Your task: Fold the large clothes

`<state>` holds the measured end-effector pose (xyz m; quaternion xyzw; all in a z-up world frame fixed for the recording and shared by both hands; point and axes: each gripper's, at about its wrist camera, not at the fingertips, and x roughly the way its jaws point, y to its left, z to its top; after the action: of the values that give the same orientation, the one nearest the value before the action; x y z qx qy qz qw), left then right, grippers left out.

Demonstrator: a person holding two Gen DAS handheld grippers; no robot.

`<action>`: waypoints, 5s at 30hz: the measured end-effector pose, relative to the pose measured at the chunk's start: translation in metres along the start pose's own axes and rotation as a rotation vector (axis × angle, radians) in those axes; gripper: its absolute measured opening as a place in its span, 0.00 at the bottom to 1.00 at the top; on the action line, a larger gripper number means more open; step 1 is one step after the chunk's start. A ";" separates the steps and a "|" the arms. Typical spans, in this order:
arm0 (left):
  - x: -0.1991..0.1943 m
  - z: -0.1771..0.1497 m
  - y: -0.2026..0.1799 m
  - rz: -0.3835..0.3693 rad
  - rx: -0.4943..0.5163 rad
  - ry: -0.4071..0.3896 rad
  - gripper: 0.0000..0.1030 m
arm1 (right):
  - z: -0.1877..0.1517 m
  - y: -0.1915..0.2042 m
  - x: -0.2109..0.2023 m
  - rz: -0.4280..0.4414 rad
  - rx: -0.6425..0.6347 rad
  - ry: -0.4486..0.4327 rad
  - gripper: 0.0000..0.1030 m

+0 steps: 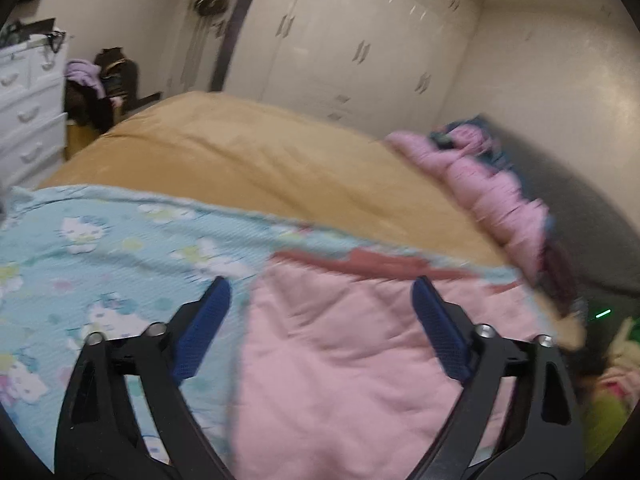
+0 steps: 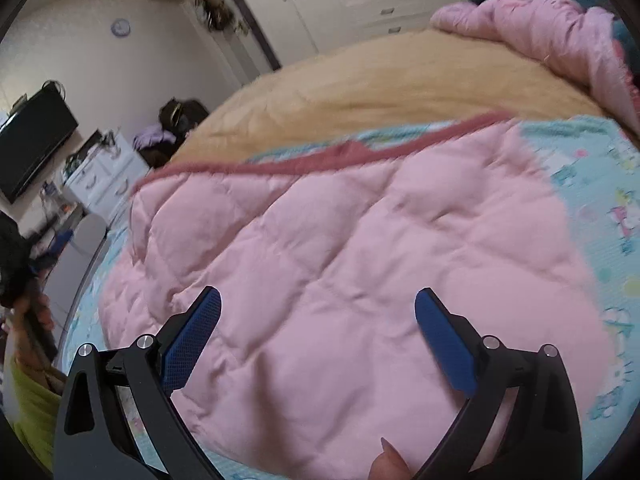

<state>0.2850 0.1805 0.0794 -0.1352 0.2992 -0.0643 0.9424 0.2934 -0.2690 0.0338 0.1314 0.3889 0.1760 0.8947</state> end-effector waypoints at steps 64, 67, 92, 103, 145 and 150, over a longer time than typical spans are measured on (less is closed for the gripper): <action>0.097 0.034 -0.021 0.134 0.112 0.013 0.07 | 0.104 -0.084 0.009 -0.253 0.071 -0.247 0.15; 0.106 0.029 -0.015 0.142 0.100 0.036 0.07 | 0.099 -0.092 0.020 -0.265 0.084 -0.223 0.15; 0.153 0.001 0.008 0.183 0.057 0.137 0.10 | 0.053 -0.141 0.085 -0.372 0.183 -0.048 0.17; 0.154 -0.004 0.008 0.200 0.066 0.152 0.15 | 0.040 -0.155 0.090 -0.373 0.250 -0.004 0.31; 0.076 -0.070 -0.127 0.071 0.220 0.283 0.91 | -0.017 0.044 0.021 -0.190 -0.256 0.036 0.90; 0.095 -0.100 -0.133 0.106 0.257 0.344 0.91 | -0.043 0.053 0.062 -0.255 -0.295 0.183 0.96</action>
<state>0.2988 0.0124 -0.0120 0.0152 0.4517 -0.0743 0.8890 0.2899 -0.1912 -0.0152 -0.0679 0.4521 0.1279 0.8801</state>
